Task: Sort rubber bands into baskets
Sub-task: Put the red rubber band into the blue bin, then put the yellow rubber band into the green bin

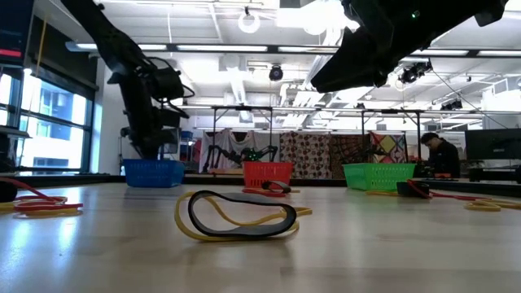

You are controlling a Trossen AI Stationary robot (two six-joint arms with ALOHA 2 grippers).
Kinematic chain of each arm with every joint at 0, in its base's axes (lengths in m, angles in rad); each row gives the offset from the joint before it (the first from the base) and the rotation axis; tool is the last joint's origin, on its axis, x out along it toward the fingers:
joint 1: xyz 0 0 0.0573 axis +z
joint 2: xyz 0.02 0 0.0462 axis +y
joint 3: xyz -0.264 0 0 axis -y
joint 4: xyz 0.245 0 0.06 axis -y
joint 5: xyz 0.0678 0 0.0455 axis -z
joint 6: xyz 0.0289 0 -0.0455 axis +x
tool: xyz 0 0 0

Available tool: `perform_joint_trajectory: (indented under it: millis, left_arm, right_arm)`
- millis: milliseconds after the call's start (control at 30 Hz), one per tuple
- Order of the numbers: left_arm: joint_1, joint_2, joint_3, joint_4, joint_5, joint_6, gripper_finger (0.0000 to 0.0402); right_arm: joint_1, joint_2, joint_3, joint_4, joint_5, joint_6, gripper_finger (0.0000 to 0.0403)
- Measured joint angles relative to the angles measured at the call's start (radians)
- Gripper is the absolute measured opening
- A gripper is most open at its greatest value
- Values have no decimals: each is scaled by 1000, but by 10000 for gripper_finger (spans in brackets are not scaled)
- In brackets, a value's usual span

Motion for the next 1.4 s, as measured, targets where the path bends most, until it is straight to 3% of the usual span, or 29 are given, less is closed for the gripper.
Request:
perform_joint_trajectory:
  millis: [500,1033,1400]
  left_arm:
    - [4,53,16,32,67,44,5]
    - [4,19,15,60,34,82,111]
    - [-20,-115,-45,105,29,54,127]
  right_arm:
    - [0,0,0,0,0,0,161]
    - [0,0,0,-1,0,0,161]
    - [0,0,0,-6,-8,0,161]
